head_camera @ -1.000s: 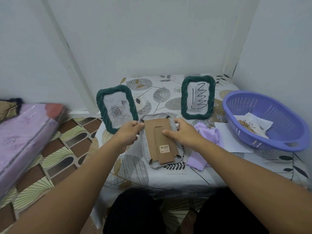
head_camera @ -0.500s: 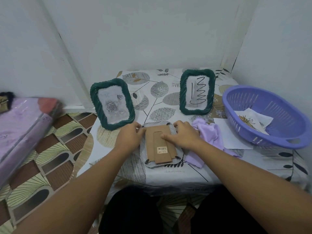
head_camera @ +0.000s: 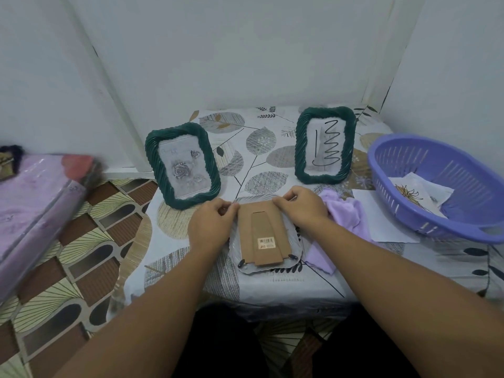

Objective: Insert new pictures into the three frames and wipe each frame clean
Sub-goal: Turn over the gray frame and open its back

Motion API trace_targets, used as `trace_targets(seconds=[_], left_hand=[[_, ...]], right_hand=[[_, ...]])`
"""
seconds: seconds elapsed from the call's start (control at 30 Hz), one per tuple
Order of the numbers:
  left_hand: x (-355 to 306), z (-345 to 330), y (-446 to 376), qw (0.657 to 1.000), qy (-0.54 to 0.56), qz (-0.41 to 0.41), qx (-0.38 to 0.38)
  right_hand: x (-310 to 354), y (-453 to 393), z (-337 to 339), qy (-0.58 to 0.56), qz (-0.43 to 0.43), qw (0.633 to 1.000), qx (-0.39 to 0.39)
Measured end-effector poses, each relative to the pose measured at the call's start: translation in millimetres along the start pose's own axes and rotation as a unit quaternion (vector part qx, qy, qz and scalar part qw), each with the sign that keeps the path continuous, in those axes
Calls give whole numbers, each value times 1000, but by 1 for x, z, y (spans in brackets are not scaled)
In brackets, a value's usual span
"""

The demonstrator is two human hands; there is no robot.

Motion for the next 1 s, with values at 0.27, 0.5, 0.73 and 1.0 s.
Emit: trace_targets(seconds=[0.27, 0.5, 0.73, 1.0], left_hand=[[-3, 0, 1, 1000, -11, -8, 0], [-4, 1, 1, 1000, -20, -23, 2], [-7, 2, 2, 1000, -19, -23, 1], [-7, 2, 2, 1000, -18, -18, 6]], right_hand=[[3, -1, -1, 21, -10, 1000, -3], [7, -1, 0, 37, -10, 999, 2], [9, -4, 1, 48, -6, 999, 12], [4, -6, 4, 18, 9, 999, 30]])
Point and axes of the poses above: each hand's wrist, its own y-axis away from the middle knuckle, its own z-axis out of the back of the hand, x = y × z, the point moved 7 cm from there along -y, towards the middle knuckle, and after that the axes turned 6 degrees about -z, right-handed, at the moved point
